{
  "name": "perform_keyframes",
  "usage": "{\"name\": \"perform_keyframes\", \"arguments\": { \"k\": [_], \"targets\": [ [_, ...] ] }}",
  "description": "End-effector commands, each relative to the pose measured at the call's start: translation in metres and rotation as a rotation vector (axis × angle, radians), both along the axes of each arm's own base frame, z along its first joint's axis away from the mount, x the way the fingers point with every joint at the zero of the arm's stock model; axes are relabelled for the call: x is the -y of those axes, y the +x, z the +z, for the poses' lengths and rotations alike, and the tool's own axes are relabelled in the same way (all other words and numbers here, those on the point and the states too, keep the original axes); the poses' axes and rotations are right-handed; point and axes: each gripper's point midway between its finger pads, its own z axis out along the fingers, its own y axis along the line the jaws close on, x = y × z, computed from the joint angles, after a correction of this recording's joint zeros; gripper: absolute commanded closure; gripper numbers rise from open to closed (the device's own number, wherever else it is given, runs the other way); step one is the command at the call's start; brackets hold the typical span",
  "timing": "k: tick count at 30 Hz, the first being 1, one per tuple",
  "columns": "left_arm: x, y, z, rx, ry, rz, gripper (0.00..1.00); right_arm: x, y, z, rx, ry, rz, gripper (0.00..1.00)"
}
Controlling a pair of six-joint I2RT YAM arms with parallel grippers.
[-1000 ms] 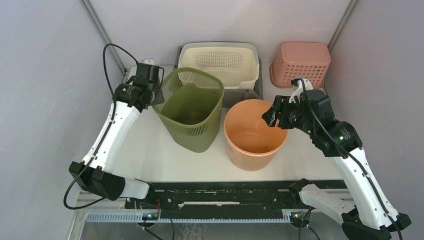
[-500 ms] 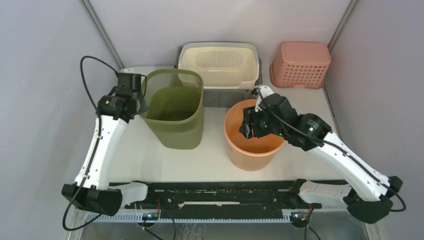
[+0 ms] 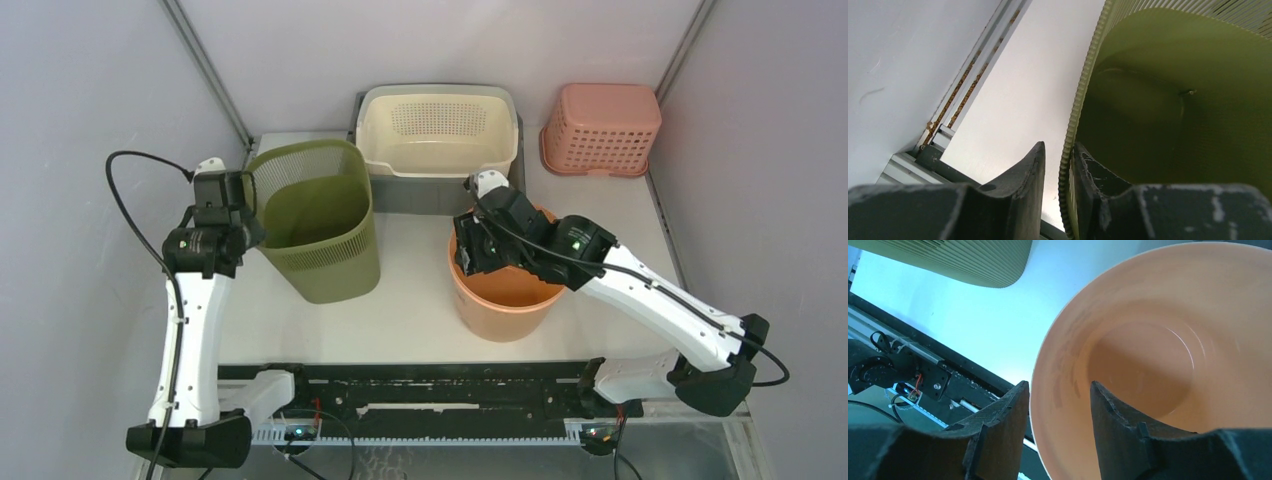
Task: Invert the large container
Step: Move the container to the center of the board, then turn the container upside down at the center of the board.
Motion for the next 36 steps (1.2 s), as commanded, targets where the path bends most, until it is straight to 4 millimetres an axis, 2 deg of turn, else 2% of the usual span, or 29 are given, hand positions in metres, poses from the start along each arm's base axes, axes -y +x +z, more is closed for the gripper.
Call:
{"name": "perform_keyframes", "arguments": {
  "k": [1,7,15,28,31,36],
  "targets": [
    [-0.001,-0.001,0.006,0.028,-0.015,-0.001,0.65,-0.013,0.002,0.018,0.037,0.042,-0.016,0.44],
    [-0.001,0.004,0.008,0.047,-0.043,-0.006,0.32,-0.016,0.001,0.013,0.030,-0.014,-0.033,0.43],
    [0.011,0.009,0.018,0.084,-0.088,-0.059,0.00,-0.020,0.004,0.001,0.002,-0.077,-0.053,0.40],
    [0.045,-0.005,0.054,0.213,-0.191,-0.213,0.00,-0.036,0.015,-0.045,-0.093,-0.276,-0.105,0.44],
    [0.062,-0.007,0.059,0.254,-0.251,-0.287,0.00,-0.035,0.017,-0.053,-0.111,-0.319,-0.127,0.49],
    [0.081,-0.008,0.057,0.275,-0.301,-0.360,0.00,-0.037,0.019,-0.058,-0.131,-0.356,-0.144,0.69]
  ]
}}
